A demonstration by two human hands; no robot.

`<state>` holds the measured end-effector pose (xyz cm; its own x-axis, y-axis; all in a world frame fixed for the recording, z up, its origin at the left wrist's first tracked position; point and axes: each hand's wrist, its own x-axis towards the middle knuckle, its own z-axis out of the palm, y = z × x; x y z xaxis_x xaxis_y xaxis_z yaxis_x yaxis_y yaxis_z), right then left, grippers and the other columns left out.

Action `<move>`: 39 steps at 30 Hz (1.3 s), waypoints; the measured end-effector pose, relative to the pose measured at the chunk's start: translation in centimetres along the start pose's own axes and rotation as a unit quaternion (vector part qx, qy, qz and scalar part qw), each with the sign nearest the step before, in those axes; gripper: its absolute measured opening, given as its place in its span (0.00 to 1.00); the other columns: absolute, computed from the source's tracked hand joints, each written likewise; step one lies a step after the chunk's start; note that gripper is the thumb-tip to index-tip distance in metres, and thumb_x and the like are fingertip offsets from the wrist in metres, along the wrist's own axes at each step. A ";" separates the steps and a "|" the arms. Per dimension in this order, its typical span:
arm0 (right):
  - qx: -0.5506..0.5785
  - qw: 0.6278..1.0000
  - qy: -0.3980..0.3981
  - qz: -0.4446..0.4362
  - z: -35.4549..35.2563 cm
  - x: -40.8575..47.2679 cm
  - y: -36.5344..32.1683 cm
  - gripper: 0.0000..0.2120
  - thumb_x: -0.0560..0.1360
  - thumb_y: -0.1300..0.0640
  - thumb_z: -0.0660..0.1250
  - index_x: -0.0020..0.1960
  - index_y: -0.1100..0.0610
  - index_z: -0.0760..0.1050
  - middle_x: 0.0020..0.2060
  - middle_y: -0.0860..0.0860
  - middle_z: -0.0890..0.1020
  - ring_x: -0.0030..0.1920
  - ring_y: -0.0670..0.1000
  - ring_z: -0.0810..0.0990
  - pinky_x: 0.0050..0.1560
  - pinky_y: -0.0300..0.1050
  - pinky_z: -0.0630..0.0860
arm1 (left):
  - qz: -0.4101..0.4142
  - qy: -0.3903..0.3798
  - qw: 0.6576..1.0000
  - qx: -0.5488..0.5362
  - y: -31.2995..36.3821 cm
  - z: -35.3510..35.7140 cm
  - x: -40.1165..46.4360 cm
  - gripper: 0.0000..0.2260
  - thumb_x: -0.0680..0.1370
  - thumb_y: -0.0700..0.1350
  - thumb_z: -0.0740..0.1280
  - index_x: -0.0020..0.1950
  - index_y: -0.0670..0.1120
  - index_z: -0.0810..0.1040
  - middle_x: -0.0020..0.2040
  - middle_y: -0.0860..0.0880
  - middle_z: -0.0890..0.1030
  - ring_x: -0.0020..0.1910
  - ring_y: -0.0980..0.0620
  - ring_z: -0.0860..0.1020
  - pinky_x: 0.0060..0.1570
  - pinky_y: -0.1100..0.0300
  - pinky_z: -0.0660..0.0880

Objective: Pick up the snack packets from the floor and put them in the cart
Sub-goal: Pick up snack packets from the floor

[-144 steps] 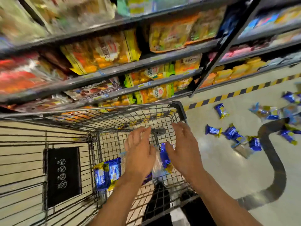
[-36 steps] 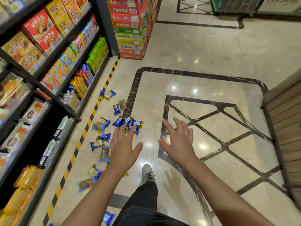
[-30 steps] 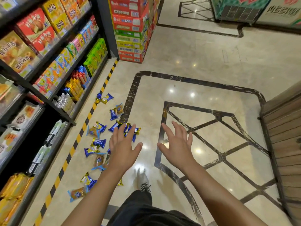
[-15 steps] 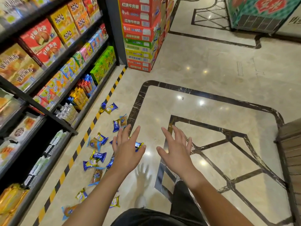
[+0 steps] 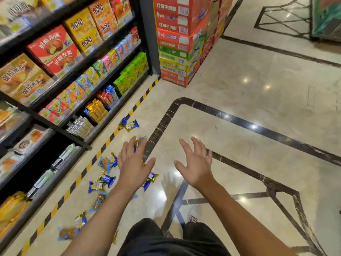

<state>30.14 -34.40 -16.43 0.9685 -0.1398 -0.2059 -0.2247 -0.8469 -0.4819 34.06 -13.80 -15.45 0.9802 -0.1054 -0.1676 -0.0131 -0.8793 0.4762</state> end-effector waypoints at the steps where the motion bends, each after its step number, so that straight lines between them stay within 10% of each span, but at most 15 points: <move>1: -0.002 1.000 0.000 -0.008 -0.8 1.3 0.6 0.34 0.77 0.38 0.61 0.78 0.40 0.50 0.79 0.51 0.49 0.79 0.55 0.44 0.75 0.65 0.41 | -0.002 0.004 1.000 0.002 0.8 0.2 0.6 0.31 0.79 0.57 0.66 0.79 0.61 0.56 0.81 0.51 0.50 0.80 0.48 0.44 0.76 0.42 0.47; 39: -0.062 0.968 -0.137 -0.203 -4.0 43.3 -7.7 0.34 0.76 0.39 0.62 0.78 0.39 0.52 0.79 0.51 0.48 0.78 0.57 0.45 0.74 0.63 0.45 | -0.216 0.080 0.972 -0.046 -0.9 -3.4 34.9 0.32 0.77 0.62 0.62 0.80 0.59 0.57 0.81 0.48 0.51 0.80 0.43 0.45 0.74 0.42 0.49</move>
<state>74.19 -36.00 -18.25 0.9057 0.3440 -0.2476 0.1991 -0.8611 -0.4679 68.91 -15.10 -18.85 0.9089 0.3435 -0.2365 0.4163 -0.7793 0.4683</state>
